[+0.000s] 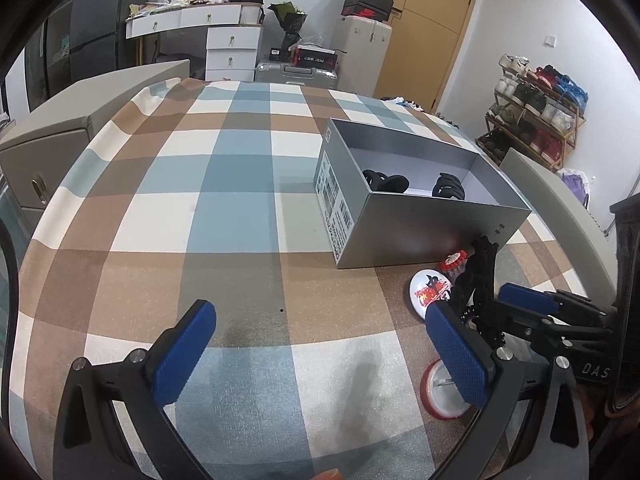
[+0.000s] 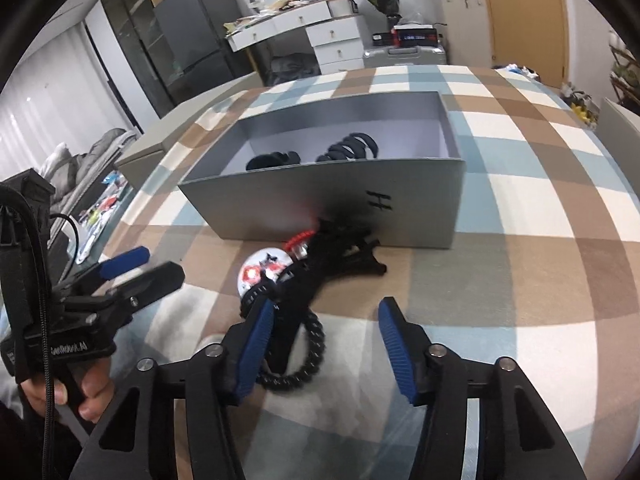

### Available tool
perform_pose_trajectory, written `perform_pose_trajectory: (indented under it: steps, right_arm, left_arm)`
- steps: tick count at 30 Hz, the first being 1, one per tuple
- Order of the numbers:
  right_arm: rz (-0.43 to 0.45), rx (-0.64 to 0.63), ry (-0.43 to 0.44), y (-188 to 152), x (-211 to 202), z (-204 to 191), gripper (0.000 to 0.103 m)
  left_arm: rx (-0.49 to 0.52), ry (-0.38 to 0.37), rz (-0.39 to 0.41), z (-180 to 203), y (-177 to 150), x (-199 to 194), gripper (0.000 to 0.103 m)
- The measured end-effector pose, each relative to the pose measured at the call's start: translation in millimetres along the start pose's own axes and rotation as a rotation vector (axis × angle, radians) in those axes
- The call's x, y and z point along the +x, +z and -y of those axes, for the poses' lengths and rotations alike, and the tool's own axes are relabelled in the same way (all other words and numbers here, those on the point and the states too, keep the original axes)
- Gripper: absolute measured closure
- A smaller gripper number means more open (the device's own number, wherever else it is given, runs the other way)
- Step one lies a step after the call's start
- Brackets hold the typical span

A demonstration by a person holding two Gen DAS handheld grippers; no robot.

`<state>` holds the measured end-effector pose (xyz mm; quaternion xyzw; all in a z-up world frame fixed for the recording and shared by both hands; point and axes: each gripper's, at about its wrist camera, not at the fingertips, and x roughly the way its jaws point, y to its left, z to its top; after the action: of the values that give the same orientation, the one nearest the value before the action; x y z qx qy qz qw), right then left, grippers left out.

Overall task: Organize jewelry
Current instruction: 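Close the right tool on the black claw clip and lift it, then grasp the white pin-back badge with the left tool while the right holds the clip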

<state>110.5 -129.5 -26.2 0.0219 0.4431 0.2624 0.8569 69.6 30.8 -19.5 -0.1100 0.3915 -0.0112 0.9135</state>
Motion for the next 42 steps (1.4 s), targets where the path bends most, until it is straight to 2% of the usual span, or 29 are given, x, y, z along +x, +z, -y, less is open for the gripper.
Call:
perform_pose_trajectory:
  steps: [3,6,9,11,18,22,28,30,32,35,42]
  right_arm:
    - [0.005,0.009,0.045,2,2,-2,0.055]
    - [0.000,0.003,0.049,3,6,-5,0.067]
    - [-0.003,0.023,0.071,3,8,-2,0.085]
    - [0.014,0.025,0.087,2,4,-1,0.087]
    - [0.048,0.022,0.101,-4,-14,3,0.088]
    - [0.074,0.047,0.123,-8,-24,9,0.087]
    - [0.106,0.058,0.142,-7,-32,13,0.088]
    - [0.111,0.058,0.142,-7,-34,14,0.087]
    - [0.115,0.062,0.141,-8,-36,15,0.087]
    - [0.119,0.068,0.137,-10,-38,18,0.087]
    - [0.124,0.092,0.123,-17,-43,26,0.087]
  left_arm:
    - [-0.004,-0.003,0.001,0,0,-1,0.001]
    - [0.002,-0.005,0.004,1,0,-2,0.001]
    - [0.019,0.002,0.009,5,-1,-3,0.001]
    - [0.028,-0.005,0.008,6,-1,-3,0.001]
    - [0.062,-0.040,-0.004,14,-4,-6,0.001]
    - [0.119,-0.069,-0.031,27,-9,-8,0.010]
    - [0.197,-0.130,-0.049,42,-17,-15,0.011]
    - [0.223,-0.141,-0.054,45,-18,-15,0.016]
    - [0.253,-0.145,-0.068,49,-20,-13,0.028]
    - [0.300,-0.159,-0.100,53,-23,-9,0.035]
    - [0.375,-0.162,-0.126,62,-29,-5,0.035]
